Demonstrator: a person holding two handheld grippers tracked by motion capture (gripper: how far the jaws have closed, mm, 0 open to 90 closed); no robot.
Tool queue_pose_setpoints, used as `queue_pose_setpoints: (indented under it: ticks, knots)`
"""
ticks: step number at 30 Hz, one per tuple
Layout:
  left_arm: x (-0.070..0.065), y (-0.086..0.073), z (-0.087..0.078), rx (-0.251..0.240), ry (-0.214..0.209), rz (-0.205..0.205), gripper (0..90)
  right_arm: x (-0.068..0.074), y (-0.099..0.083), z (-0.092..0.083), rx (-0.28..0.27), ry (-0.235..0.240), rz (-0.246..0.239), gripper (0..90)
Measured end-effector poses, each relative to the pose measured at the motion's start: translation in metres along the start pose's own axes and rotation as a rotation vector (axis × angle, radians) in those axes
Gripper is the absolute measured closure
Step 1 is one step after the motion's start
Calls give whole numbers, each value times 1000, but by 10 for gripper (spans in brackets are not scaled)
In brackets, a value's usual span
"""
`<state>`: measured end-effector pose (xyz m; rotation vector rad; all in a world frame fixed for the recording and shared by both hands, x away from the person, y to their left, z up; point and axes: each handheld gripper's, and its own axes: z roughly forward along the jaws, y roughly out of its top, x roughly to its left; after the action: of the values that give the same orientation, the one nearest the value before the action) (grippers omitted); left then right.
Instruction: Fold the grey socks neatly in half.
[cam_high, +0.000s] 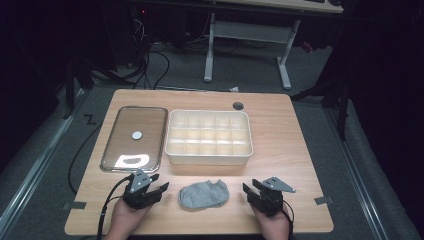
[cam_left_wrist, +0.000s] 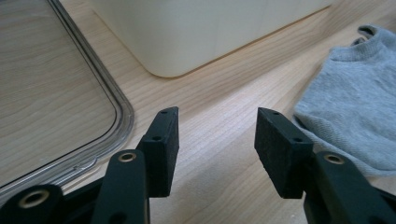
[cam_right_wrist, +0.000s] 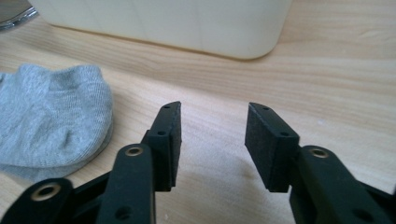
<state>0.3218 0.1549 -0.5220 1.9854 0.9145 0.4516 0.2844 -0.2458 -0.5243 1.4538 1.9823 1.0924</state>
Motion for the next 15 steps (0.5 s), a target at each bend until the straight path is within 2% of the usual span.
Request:
queue_pose_setpoints:
  ticks: [3,5,7,11,15]
  knots:
    - [0,0,1,-3,-6,-7,493,1,0,0,-7,-8,-18,557]
    - [0,0,2,6,-5,-3,487,0,-1,-1,-6,-12,-12,554]
    - [0,-1,2,7,-6,-5,484,-2,-1,0,-8,6,10,557]
    - [-1,-1,0,7,-15,-12,480,1,-1,-2,-27,-35,8,549]
    - [-3,-1,-1,3,-18,-16,479,4,-1,-2,-32,-9,-7,550]
